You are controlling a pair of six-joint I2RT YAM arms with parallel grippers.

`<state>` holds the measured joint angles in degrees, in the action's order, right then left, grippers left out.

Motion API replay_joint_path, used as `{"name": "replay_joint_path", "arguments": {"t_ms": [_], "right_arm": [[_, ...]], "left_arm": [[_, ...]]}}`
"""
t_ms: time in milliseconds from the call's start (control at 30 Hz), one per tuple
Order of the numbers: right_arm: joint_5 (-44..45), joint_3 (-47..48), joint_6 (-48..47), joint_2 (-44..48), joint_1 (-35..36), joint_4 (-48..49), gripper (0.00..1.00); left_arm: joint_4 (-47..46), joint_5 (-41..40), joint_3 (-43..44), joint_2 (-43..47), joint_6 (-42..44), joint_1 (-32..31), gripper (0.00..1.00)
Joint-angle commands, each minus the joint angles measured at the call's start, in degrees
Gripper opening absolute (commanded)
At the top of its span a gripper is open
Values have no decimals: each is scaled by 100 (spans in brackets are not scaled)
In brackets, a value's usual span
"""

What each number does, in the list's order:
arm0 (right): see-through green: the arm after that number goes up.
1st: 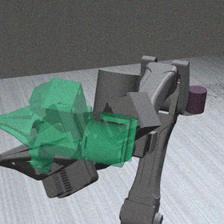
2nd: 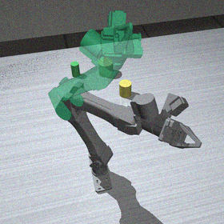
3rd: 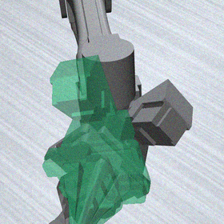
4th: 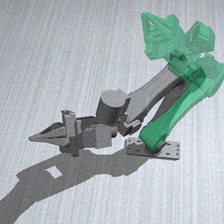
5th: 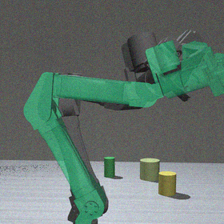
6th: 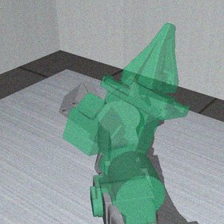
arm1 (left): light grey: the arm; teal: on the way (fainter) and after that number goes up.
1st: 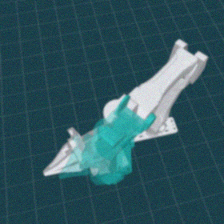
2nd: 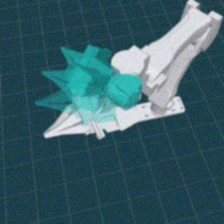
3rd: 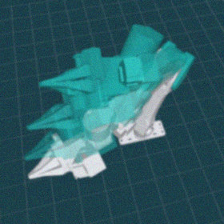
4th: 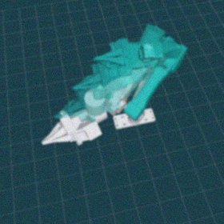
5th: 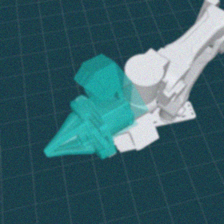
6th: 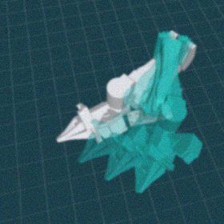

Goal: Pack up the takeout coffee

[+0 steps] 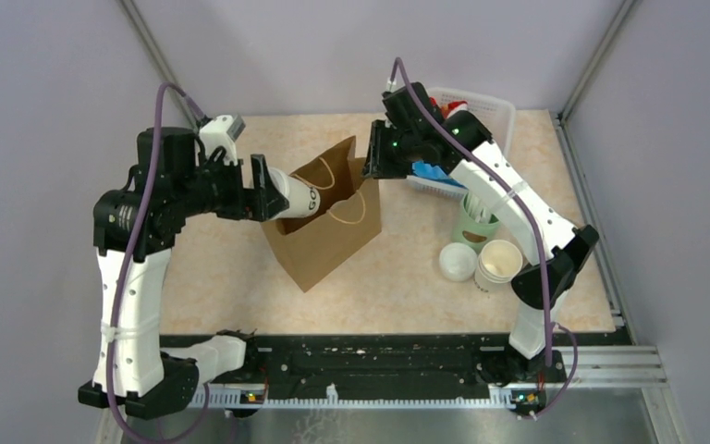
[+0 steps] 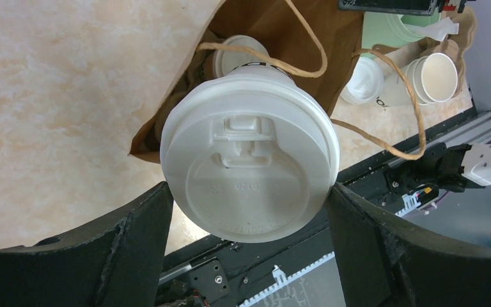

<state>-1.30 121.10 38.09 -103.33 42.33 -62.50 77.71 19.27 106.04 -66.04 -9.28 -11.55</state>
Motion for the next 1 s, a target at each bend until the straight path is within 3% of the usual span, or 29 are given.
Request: {"name": "replay_joint_path", "arguments": {"t_ms": [0,133,433,533,667,967], "right_arm": [[62,22,-189,215,144,302,29],[71,50,-310,237,221,381,21],[-19,150,-407,190,236,467,18],[-47,210,-399,135,244,443,17],[-42,242,-390,111,247,454,16],[-93,186,-424,77,248,493,16]], "left_arm": [[-516,202,-56,-58,85,4,66],[-574,256,-139,-117,182,4,65],[-1062,10,-416,-173,50,-139,62],[-1300,-411,-469,-210,-97,-580,62],[-1122,-1587,-424,-459,-354,-1674,61],[-606,-2571,-371,-658,-453,-2355,60]]}}
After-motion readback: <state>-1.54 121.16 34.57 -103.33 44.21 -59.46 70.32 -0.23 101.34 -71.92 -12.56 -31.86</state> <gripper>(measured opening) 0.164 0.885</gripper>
